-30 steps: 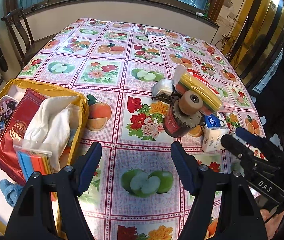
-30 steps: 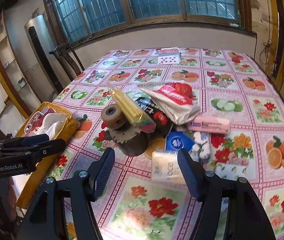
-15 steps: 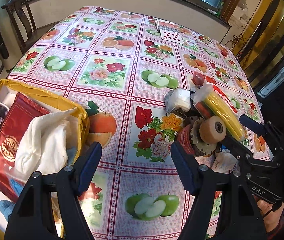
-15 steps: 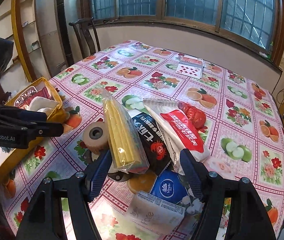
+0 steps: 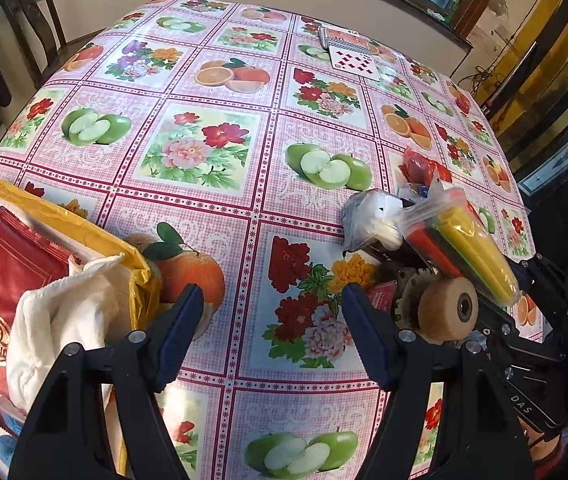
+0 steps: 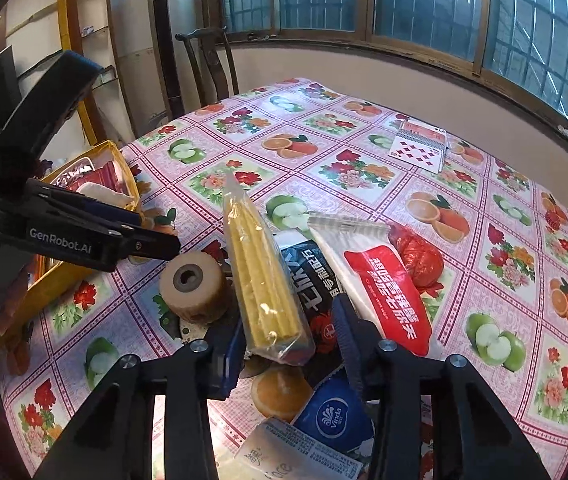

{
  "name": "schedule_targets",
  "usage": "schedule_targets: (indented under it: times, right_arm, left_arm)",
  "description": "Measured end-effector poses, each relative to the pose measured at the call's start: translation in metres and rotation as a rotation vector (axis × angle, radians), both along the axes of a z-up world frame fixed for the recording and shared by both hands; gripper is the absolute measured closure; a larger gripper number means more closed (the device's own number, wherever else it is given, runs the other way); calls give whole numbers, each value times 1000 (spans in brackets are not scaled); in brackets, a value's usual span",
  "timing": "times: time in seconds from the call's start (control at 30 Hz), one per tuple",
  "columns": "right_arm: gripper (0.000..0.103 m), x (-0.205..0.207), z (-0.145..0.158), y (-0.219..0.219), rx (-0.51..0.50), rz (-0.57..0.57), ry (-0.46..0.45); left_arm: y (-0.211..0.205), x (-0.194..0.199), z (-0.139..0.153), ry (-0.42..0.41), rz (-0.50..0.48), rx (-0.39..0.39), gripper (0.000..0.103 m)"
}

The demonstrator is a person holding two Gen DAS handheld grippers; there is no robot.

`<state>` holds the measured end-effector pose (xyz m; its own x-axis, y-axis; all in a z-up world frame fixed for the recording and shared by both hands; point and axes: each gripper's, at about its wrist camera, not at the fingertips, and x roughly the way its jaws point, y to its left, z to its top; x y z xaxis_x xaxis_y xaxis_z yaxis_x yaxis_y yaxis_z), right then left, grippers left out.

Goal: Organize soft objects
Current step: 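Grasp the black-white snack bag with the left tool while the right tool grasps the yellow candle pack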

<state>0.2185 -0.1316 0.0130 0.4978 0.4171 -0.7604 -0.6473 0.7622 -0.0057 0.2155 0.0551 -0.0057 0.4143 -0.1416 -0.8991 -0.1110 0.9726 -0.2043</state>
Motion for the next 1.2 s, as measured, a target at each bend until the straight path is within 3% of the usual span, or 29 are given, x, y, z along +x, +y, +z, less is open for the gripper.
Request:
schedule_targets:
  times: [0.07, 0.17, 0.47, 0.63, 0.8, 1.0, 1.2]
  right_arm:
    - [59, 3, 1, 0, 4, -14, -3]
    - [85, 6, 0, -5, 49, -39, 30]
    - [86, 3, 3, -41, 127, -161, 31]
    - [86, 1, 6, -55, 164, -199, 42]
    - [86, 1, 5, -59, 189, -202, 58]
    - [86, 2, 5, -59, 186, -207, 61]
    - [86, 2, 2, -69, 205, -230, 77]
  left_arm:
    - [0, 7, -2, 3, 2, -13, 32]
    - [-1, 15, -3, 6, 1, -27, 32]
    - [-16, 44, 0, 7, -44, -96, 32]
    - [-37, 57, 0, 20, -136, -123, 32]
    - [-37, 62, -7, 62, -114, -145, 31]
    - [-40, 70, -25, 145, -135, -293, 29]
    - [-51, 79, -37, 193, -155, -370, 27]
